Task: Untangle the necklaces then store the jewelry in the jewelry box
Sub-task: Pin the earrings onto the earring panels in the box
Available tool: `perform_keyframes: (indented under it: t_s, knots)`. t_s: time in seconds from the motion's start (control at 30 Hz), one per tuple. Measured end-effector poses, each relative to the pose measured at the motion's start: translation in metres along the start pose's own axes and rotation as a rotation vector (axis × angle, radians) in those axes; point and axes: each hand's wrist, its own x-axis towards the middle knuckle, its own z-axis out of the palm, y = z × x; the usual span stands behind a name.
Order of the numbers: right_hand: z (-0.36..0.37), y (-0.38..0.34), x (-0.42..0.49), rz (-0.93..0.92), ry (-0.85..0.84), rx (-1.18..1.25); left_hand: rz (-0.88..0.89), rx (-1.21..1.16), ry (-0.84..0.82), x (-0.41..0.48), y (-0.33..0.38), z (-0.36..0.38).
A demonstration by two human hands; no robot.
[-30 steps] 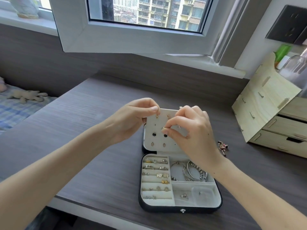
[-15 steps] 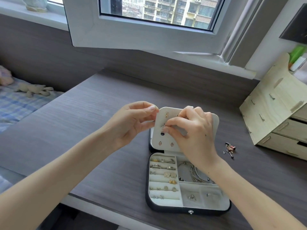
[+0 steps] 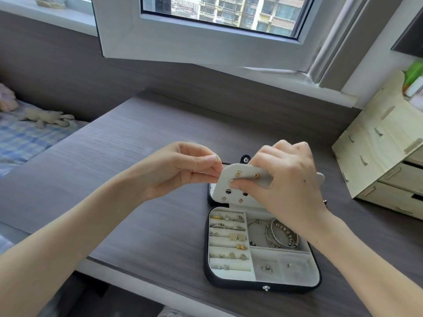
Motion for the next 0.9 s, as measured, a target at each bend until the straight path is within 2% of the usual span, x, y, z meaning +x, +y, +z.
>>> perform_keyframes:
  t_s: [0.17,0.3,0.53,0.9]
  knots:
    - [-0.003,-0.009,-0.025,-0.129,0.123,-0.043,-0.060,0.248,-0.085,0.000,-0.007,0.000]
    - [-0.001,-0.013,-0.040,-0.219,0.199,-0.067,-0.093,0.347,-0.117,0.001,-0.013,0.010]
    - [0.002,-0.014,-0.050,-0.241,0.240,-0.110,-0.101,0.365,-0.181,0.003,-0.015,0.016]
    - [0.003,-0.013,-0.050,-0.238,0.238,-0.096,-0.132,0.377,-0.194,0.006,-0.015,0.015]
